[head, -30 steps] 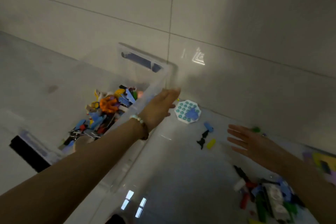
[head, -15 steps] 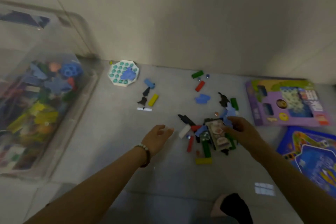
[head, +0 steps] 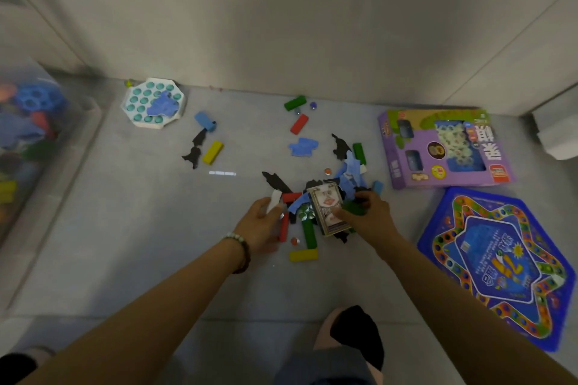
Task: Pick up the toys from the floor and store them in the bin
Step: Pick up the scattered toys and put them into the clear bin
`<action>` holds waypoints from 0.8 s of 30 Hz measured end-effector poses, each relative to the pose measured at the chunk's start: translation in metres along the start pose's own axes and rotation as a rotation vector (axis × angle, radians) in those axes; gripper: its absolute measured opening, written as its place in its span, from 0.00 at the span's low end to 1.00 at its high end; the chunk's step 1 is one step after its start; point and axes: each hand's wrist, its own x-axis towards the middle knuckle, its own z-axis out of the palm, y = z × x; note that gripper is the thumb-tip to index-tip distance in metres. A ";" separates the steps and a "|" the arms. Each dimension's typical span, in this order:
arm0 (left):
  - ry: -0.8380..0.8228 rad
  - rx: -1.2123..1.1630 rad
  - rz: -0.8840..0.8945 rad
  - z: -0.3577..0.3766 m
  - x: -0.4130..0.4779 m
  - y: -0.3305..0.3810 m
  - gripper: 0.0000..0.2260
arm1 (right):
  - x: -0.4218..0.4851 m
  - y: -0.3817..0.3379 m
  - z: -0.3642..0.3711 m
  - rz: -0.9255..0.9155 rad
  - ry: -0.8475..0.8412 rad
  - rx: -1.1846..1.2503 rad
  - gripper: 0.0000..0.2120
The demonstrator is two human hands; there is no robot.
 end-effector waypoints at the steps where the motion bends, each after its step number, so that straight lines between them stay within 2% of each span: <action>1: 0.014 -0.071 -0.039 0.001 -0.002 0.001 0.23 | -0.001 0.002 0.001 0.008 0.009 -0.015 0.31; 3: 0.032 -0.158 -0.088 0.002 0.000 -0.001 0.24 | -0.004 0.006 0.006 -0.001 0.028 -0.030 0.35; 6: 0.005 -0.159 -0.079 0.004 -0.005 0.002 0.24 | -0.008 0.006 0.016 -0.032 0.029 -0.058 0.37; 11: -0.036 -0.348 -0.085 0.007 -0.008 0.006 0.23 | -0.011 0.003 0.025 -0.057 0.053 -0.060 0.42; 15: -0.057 -0.362 -0.081 0.009 -0.008 0.007 0.22 | -0.011 0.003 0.029 -0.064 0.051 -0.124 0.47; 21: -0.044 -0.346 -0.084 0.007 -0.006 0.002 0.21 | -0.012 0.002 0.036 -0.066 0.075 -0.209 0.41; 24: -0.011 -0.392 -0.094 0.006 -0.005 0.001 0.16 | -0.013 0.001 0.034 -0.079 0.080 -0.214 0.36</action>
